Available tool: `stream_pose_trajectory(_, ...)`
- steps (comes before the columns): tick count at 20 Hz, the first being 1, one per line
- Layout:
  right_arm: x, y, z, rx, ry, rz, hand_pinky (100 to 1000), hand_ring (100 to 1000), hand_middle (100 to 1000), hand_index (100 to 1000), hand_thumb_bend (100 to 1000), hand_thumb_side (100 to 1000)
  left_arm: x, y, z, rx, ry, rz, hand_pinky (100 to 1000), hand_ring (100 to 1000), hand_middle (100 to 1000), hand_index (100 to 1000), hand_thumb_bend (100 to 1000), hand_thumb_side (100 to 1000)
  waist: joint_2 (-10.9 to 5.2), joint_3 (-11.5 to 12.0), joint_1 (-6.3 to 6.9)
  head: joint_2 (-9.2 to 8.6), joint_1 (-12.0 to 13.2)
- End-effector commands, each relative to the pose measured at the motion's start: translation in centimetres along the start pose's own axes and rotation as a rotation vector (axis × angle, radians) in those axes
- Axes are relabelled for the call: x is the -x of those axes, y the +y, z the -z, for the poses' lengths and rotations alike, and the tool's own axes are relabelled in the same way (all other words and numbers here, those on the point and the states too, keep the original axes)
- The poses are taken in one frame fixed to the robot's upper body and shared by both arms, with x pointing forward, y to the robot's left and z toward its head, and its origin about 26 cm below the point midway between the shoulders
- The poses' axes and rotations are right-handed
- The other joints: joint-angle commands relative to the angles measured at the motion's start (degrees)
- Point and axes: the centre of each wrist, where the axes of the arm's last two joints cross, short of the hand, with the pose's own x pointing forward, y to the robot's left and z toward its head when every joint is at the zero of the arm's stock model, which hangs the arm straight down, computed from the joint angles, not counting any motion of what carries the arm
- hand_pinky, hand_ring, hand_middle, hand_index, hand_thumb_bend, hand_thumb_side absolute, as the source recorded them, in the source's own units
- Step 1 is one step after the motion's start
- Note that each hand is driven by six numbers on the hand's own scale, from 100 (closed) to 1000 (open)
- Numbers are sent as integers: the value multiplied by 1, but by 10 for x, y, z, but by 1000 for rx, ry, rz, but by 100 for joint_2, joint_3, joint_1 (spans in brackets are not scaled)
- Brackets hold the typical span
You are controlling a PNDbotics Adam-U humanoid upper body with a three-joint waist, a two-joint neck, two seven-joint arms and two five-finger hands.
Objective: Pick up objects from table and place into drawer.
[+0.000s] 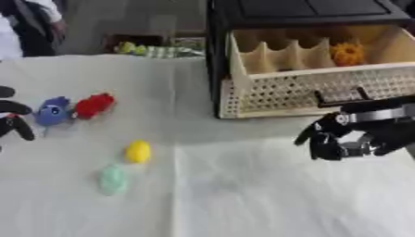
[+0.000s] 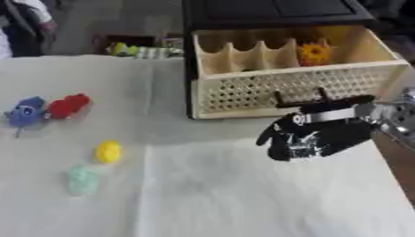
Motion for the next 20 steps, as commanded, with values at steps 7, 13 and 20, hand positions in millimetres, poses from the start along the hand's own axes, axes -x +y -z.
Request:
stream_pose_trajectory(7,5,-26,-8,27,30,-7,578,679,568,844,261,922,-6,-1,5,20,-26,7,347,558,597,787,134,975,-37,55,-30,-134,-29)
stream_pose_trajectory(13,6,-38,-2,37,18,-5,573,673,562,845,254,937,-6,-2,6,24,-28,5,349,558,598,787,135,976,-7,60,-32,-168,-41)
stream_pose_trajectory(20,15,-52,5,77,24,9,572,672,559,849,254,944,-6,-3,7,27,-28,2,351,559,598,787,136,981,31,64,-31,-184,-63)
